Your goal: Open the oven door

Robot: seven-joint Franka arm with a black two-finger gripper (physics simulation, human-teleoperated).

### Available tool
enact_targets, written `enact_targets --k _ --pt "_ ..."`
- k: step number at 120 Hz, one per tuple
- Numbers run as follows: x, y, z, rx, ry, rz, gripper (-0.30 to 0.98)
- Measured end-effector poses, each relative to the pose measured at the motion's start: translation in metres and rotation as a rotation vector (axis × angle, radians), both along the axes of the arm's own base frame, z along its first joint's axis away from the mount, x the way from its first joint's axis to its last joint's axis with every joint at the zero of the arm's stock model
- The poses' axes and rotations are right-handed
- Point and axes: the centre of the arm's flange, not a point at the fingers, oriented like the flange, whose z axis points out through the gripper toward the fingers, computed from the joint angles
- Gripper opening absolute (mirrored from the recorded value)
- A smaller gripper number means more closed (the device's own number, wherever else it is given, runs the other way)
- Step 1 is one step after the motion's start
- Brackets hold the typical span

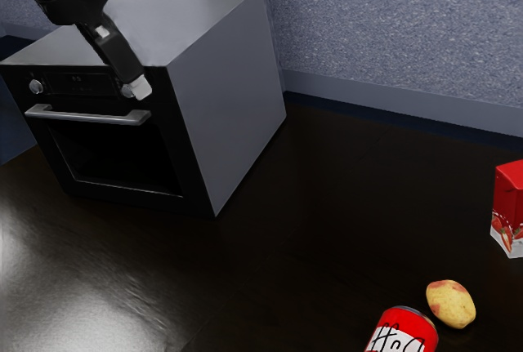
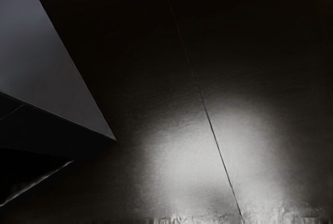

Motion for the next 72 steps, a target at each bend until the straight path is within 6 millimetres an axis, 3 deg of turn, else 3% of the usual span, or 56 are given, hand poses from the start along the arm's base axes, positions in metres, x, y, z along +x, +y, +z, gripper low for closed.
enact_targets --k 6,12,21,32,54,72 --pt "-0.037 0.033 -0.017 0.042 0.0 -0.063 0.68" --pt "-0.057 0.064 -0.033 0.082 0.002 -0.113 0.68" --pt "-0.065 0.136 -0.056 0.087 0.014 -0.134 0.69" --pt "-0.059 0.192 -0.079 0.092 0.007 -0.212 0.69" --pt "-0.04 0.227 -0.091 0.191 -0.03 -0.438 0.69" --pt "0.003 0.239 -0.103 0.203 -0.081 -0.65 0.69"
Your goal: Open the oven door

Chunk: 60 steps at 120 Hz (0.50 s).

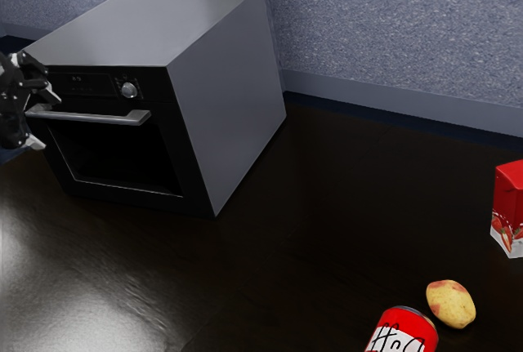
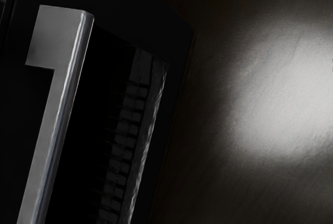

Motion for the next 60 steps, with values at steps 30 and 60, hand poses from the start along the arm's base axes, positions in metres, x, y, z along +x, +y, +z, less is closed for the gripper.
enact_targets --k 30,60 --pt "0.022 0.0 -0.037 0.116 0.022 -0.217 0.69" --pt "0.035 0.029 -0.045 0.154 -0.001 -0.325 0.69"
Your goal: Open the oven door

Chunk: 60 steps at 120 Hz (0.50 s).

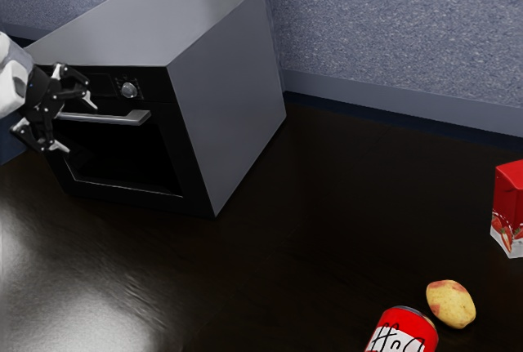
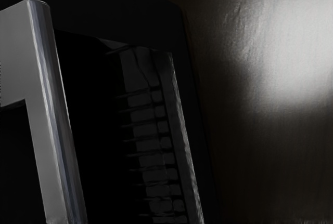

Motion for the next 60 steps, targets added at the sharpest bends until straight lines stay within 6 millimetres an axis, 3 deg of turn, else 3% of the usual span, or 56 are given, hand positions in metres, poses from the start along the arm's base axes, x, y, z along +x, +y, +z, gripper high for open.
enact_targets --k 28,48,60 --pt "-0.013 0.025 -0.001 0.033 0.001 -0.025 0.69" --pt "-0.022 0.047 0.011 0.032 -0.025 0.031 0.69" --pt "-0.025 0.063 0.004 0.013 -0.017 0.073 0.69"
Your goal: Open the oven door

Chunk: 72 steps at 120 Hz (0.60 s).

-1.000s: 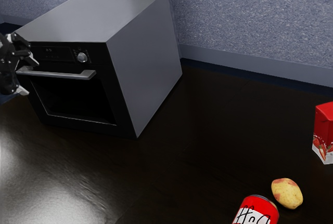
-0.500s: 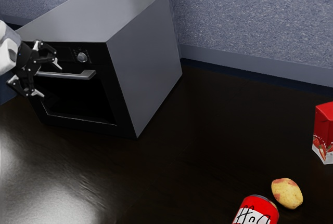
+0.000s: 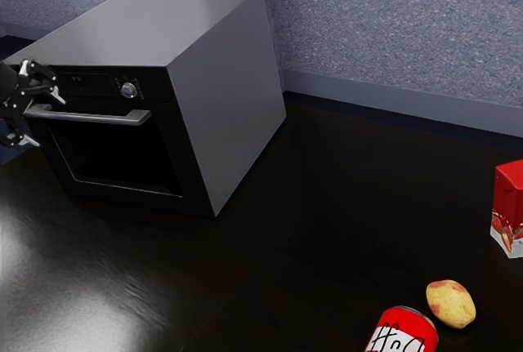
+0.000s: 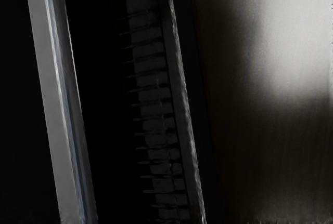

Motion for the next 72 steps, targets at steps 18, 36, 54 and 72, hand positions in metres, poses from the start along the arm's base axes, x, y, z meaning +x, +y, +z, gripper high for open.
enact_targets --k 18,36,54,72 --pt "-0.003 0.011 0.002 -0.014 -0.01 0.041 0.69" --pt "0.011 0.016 0.001 -0.034 -0.014 0.055 0.69" --pt "0.02 0.015 -0.008 -0.051 0.001 0.06 0.69" --pt "0.018 0.018 -0.028 -0.066 0.039 0.081 0.71"
